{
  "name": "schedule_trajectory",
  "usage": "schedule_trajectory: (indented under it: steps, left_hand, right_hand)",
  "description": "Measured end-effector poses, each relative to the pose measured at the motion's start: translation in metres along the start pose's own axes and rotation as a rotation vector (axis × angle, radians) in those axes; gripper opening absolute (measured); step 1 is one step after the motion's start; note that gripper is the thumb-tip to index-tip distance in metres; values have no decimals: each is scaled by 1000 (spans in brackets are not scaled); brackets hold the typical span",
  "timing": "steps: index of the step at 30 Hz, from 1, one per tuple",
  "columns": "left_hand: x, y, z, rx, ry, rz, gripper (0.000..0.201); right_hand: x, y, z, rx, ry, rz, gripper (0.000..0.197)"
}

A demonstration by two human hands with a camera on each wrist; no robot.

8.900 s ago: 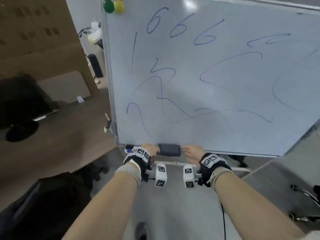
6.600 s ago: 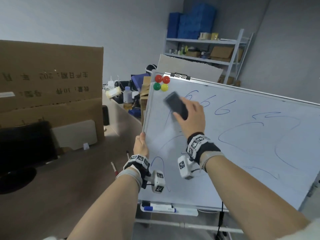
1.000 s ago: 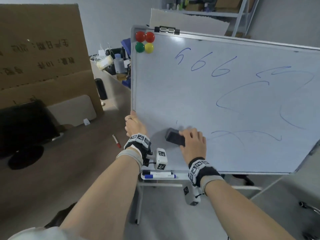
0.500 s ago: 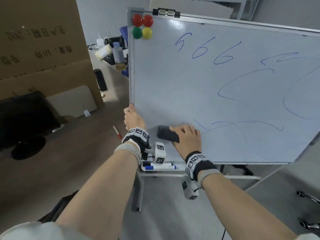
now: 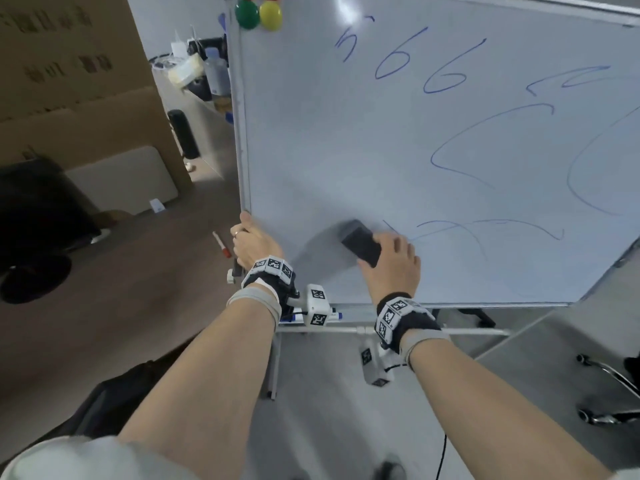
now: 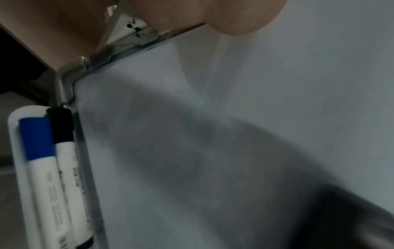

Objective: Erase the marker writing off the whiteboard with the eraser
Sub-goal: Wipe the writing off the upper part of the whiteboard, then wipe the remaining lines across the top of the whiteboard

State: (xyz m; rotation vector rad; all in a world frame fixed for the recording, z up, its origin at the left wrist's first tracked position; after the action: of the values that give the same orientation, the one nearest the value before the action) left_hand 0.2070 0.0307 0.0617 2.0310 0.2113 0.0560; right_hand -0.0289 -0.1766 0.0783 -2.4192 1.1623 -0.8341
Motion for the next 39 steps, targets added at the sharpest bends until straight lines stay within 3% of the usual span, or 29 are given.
schedule_trajectory:
  steps: [2, 4, 6, 8, 10, 14, 18, 24, 27, 31, 37, 39]
  left_hand:
    - [1, -4, 4, -19, 3, 1, 59]
    - [3, -2, 7, -27, 4, 0, 60]
    - [5, 0, 6, -16, 12, 6, 61]
    - [9, 0, 5, -8, 6, 14, 62]
    - [10, -1, 2, -12, -2, 15, 63]
    - [-1, 8, 1, -30, -62, -9, 68]
    - [-12, 46, -12, -87, -82, -5, 80]
    - [-5, 153, -44, -282, -63, 98, 58]
    - [-4, 195, -57, -326, -43, 160, 54]
    - [-2, 216, -58, -332, -89, 151, 52]
    - [14, 226, -49, -226, -222, 235, 62]
    - [15, 228, -45, -216, -236, 241, 62]
  right_hand:
    - [14, 21, -36, 124, 227, 125, 53]
    - [21, 36, -52, 191, 338, 207, 55]
    - [20, 30, -37, 147, 237, 170, 54]
    - [7, 22, 4, 10, -18, 96, 53]
    - [-8, 24, 26, -81, -142, 73, 51]
    - [6, 35, -11, -21, 41, 213, 51]
    - [39, -6, -53, 29, 127, 49, 55]
    - [90, -110, -115, 59, 183, -224, 65]
    - [107, -157, -144, 91, 183, -345, 57]
    - [120, -183, -159, 111, 216, -389, 48]
    - [130, -205, -157, 61, 258, -452, 60]
    - [131, -203, -155, 39, 289, -410, 62]
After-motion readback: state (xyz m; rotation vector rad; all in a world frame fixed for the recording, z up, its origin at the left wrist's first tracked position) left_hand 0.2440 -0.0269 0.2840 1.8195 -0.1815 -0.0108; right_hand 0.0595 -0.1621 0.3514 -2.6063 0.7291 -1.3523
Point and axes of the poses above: each hand's wrist, its own x-axis towards the middle knuckle, its own z-axis out of the palm, y = z × x, the point moved 10 cm from there along x, towards the middle knuckle, and after that the axes turned 7 degrees about x, right-handed, at the moved point
